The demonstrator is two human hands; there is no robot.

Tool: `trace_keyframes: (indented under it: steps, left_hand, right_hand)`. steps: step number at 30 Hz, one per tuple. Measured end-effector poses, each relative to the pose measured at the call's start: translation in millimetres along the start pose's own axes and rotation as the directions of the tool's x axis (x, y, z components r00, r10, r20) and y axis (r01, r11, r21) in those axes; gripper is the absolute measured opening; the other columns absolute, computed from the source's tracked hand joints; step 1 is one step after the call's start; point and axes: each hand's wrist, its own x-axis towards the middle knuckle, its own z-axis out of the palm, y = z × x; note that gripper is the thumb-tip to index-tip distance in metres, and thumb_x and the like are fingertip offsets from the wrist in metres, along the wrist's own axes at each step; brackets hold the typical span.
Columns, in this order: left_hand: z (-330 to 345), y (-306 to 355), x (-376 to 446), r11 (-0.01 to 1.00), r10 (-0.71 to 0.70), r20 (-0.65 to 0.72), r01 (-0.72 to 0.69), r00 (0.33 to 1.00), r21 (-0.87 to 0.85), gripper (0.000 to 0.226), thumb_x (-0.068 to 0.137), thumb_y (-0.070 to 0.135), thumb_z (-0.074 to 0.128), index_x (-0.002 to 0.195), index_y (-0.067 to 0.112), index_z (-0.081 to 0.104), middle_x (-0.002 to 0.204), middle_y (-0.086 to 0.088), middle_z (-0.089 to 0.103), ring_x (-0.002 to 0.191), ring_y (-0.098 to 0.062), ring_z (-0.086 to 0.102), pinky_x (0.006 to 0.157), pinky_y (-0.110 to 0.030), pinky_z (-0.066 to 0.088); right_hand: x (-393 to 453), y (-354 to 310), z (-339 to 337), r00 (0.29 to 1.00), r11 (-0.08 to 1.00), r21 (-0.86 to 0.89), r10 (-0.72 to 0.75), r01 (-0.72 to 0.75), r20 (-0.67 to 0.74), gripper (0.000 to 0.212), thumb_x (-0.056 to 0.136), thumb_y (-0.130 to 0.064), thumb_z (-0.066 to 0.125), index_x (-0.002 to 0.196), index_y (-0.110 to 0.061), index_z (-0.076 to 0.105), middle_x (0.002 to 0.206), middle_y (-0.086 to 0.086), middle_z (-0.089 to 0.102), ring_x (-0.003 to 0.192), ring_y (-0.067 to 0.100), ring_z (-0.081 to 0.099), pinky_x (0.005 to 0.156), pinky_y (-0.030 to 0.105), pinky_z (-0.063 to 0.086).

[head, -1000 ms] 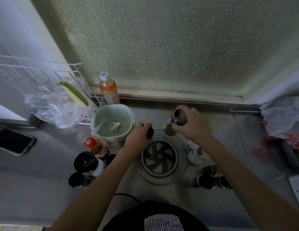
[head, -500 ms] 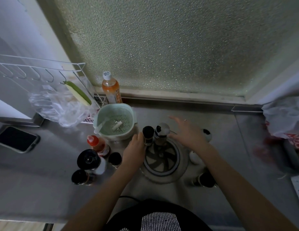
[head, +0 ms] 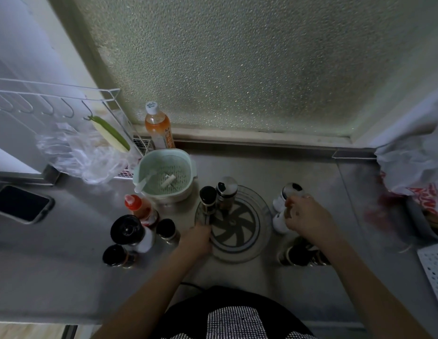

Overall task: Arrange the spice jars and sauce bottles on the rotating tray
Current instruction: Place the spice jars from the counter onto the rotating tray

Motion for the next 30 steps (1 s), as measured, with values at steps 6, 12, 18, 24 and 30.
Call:
trace_keyframes:
  steps: [6, 12, 18, 24, 30]
  left_hand:
    - [-4.8, -1.7, 0.2, 0.999, 0.002, -0.014, -0.003, 1.0, -0.038, 0.034, 0.083, 0.019, 0.049, 0.117, 0.012, 0.053, 0.121, -0.019, 0.057, 0.108, -0.038, 0.058, 0.087, -0.045, 0.052]
    - [-7.6, 1.4, -1.3, 0.997, 0.012, 0.139, -0.002, 0.99, -0.071, 0.026, 0.081, 0.019, 0.055, 0.101, 0.004, 0.061, 0.111, -0.019, 0.064, 0.106, -0.035, 0.06, 0.088, -0.041, 0.051]
    - [-8.4, -3.1, -11.8, 0.961, 0.016, 0.078, 0.007, 0.997, -0.277, 0.007, 0.077, 0.018, 0.061, 0.084, 0.016, 0.061, 0.095, -0.012, 0.069, 0.092, -0.028, 0.064, 0.068, -0.028, 0.045]
    - [-18.8, -3.8, -29.6, 0.921, -0.154, -0.215, 0.061, 0.964, -0.385, 0.021, 0.079, 0.021, 0.057, 0.062, 0.014, 0.048, 0.07, -0.012, 0.06, 0.078, -0.033, 0.064, 0.062, -0.033, 0.045]
    - [-8.2, -0.9, -32.8, 0.861, -0.29, -0.208, 0.159, 0.934, -0.483, 0.029, 0.085, 0.022, 0.052, 0.104, 0.005, 0.039, 0.104, -0.024, 0.06, 0.095, -0.043, 0.062, 0.078, -0.045, 0.052]
  right_hand:
    - [6.3, -41.7, -33.5, 0.981, 0.982, 0.083, -0.162, 0.171, -0.103, 0.037, 0.067, -0.029, 0.069, 0.103, -0.026, 0.059, 0.096, 0.003, 0.055, 0.086, 0.025, 0.055, 0.074, 0.034, 0.047]
    - [42.2, -77.9, -3.6, 0.977, 0.972, 0.126, -0.206, 0.199, 0.047, 0.04, 0.072, -0.025, 0.068, 0.111, -0.022, 0.059, 0.106, 0.007, 0.055, 0.096, 0.026, 0.056, 0.078, 0.033, 0.045]
    - [45.4, -80.1, 7.9, 0.958, 0.935, 0.242, -0.28, 0.258, 0.061, 0.057, 0.081, -0.022, 0.068, 0.134, -0.018, 0.046, 0.129, 0.011, 0.053, 0.116, 0.029, 0.052, 0.092, 0.033, 0.04]
    - [-5.9, -20.9, -34.1, 0.999, 0.975, 0.218, -0.046, 0.046, -0.009, 0.028, 0.079, -0.026, 0.07, 0.104, -0.026, 0.059, 0.088, 0.001, 0.062, 0.082, 0.022, 0.06, 0.074, 0.033, 0.046]
    - [-59.9, 29.7, 5.3, 0.961, 0.996, 0.036, 0.068, -0.081, 0.269, 0.035, 0.07, -0.031, 0.076, 0.099, -0.024, 0.058, 0.095, 0.001, 0.058, 0.081, 0.018, 0.056, 0.065, 0.025, 0.044]
